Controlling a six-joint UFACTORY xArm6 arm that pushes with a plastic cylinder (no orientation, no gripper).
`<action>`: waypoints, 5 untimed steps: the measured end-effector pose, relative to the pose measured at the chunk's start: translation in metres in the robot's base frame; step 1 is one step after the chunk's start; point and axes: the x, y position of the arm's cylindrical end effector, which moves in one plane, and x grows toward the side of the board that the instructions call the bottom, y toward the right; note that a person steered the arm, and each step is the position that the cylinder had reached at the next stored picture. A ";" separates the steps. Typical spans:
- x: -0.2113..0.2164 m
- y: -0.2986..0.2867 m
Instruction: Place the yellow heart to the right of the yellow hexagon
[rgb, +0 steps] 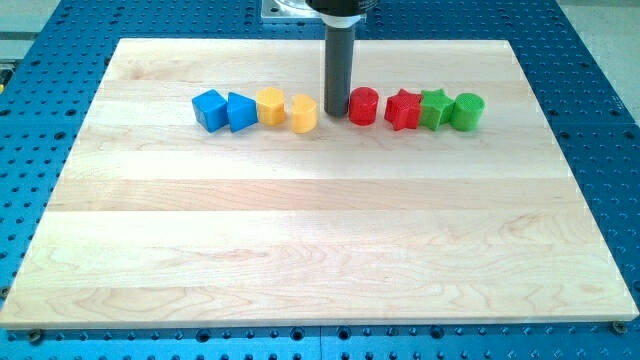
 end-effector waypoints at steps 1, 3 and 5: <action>0.001 0.011; 0.026 0.002; 0.010 -0.011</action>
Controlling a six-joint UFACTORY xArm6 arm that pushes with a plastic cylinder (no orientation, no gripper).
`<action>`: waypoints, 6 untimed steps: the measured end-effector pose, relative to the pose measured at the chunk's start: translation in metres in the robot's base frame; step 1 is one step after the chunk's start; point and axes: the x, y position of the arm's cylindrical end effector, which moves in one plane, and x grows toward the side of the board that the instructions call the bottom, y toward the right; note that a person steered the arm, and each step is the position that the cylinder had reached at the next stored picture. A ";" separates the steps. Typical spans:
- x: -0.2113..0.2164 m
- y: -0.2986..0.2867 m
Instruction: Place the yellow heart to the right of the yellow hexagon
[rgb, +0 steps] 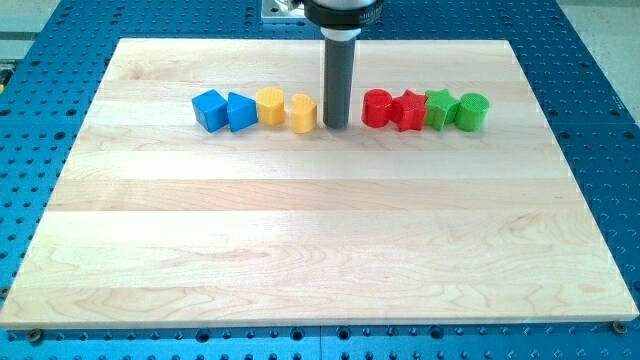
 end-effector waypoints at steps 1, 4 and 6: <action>-0.014 -0.006; 0.016 0.016; 0.033 -0.019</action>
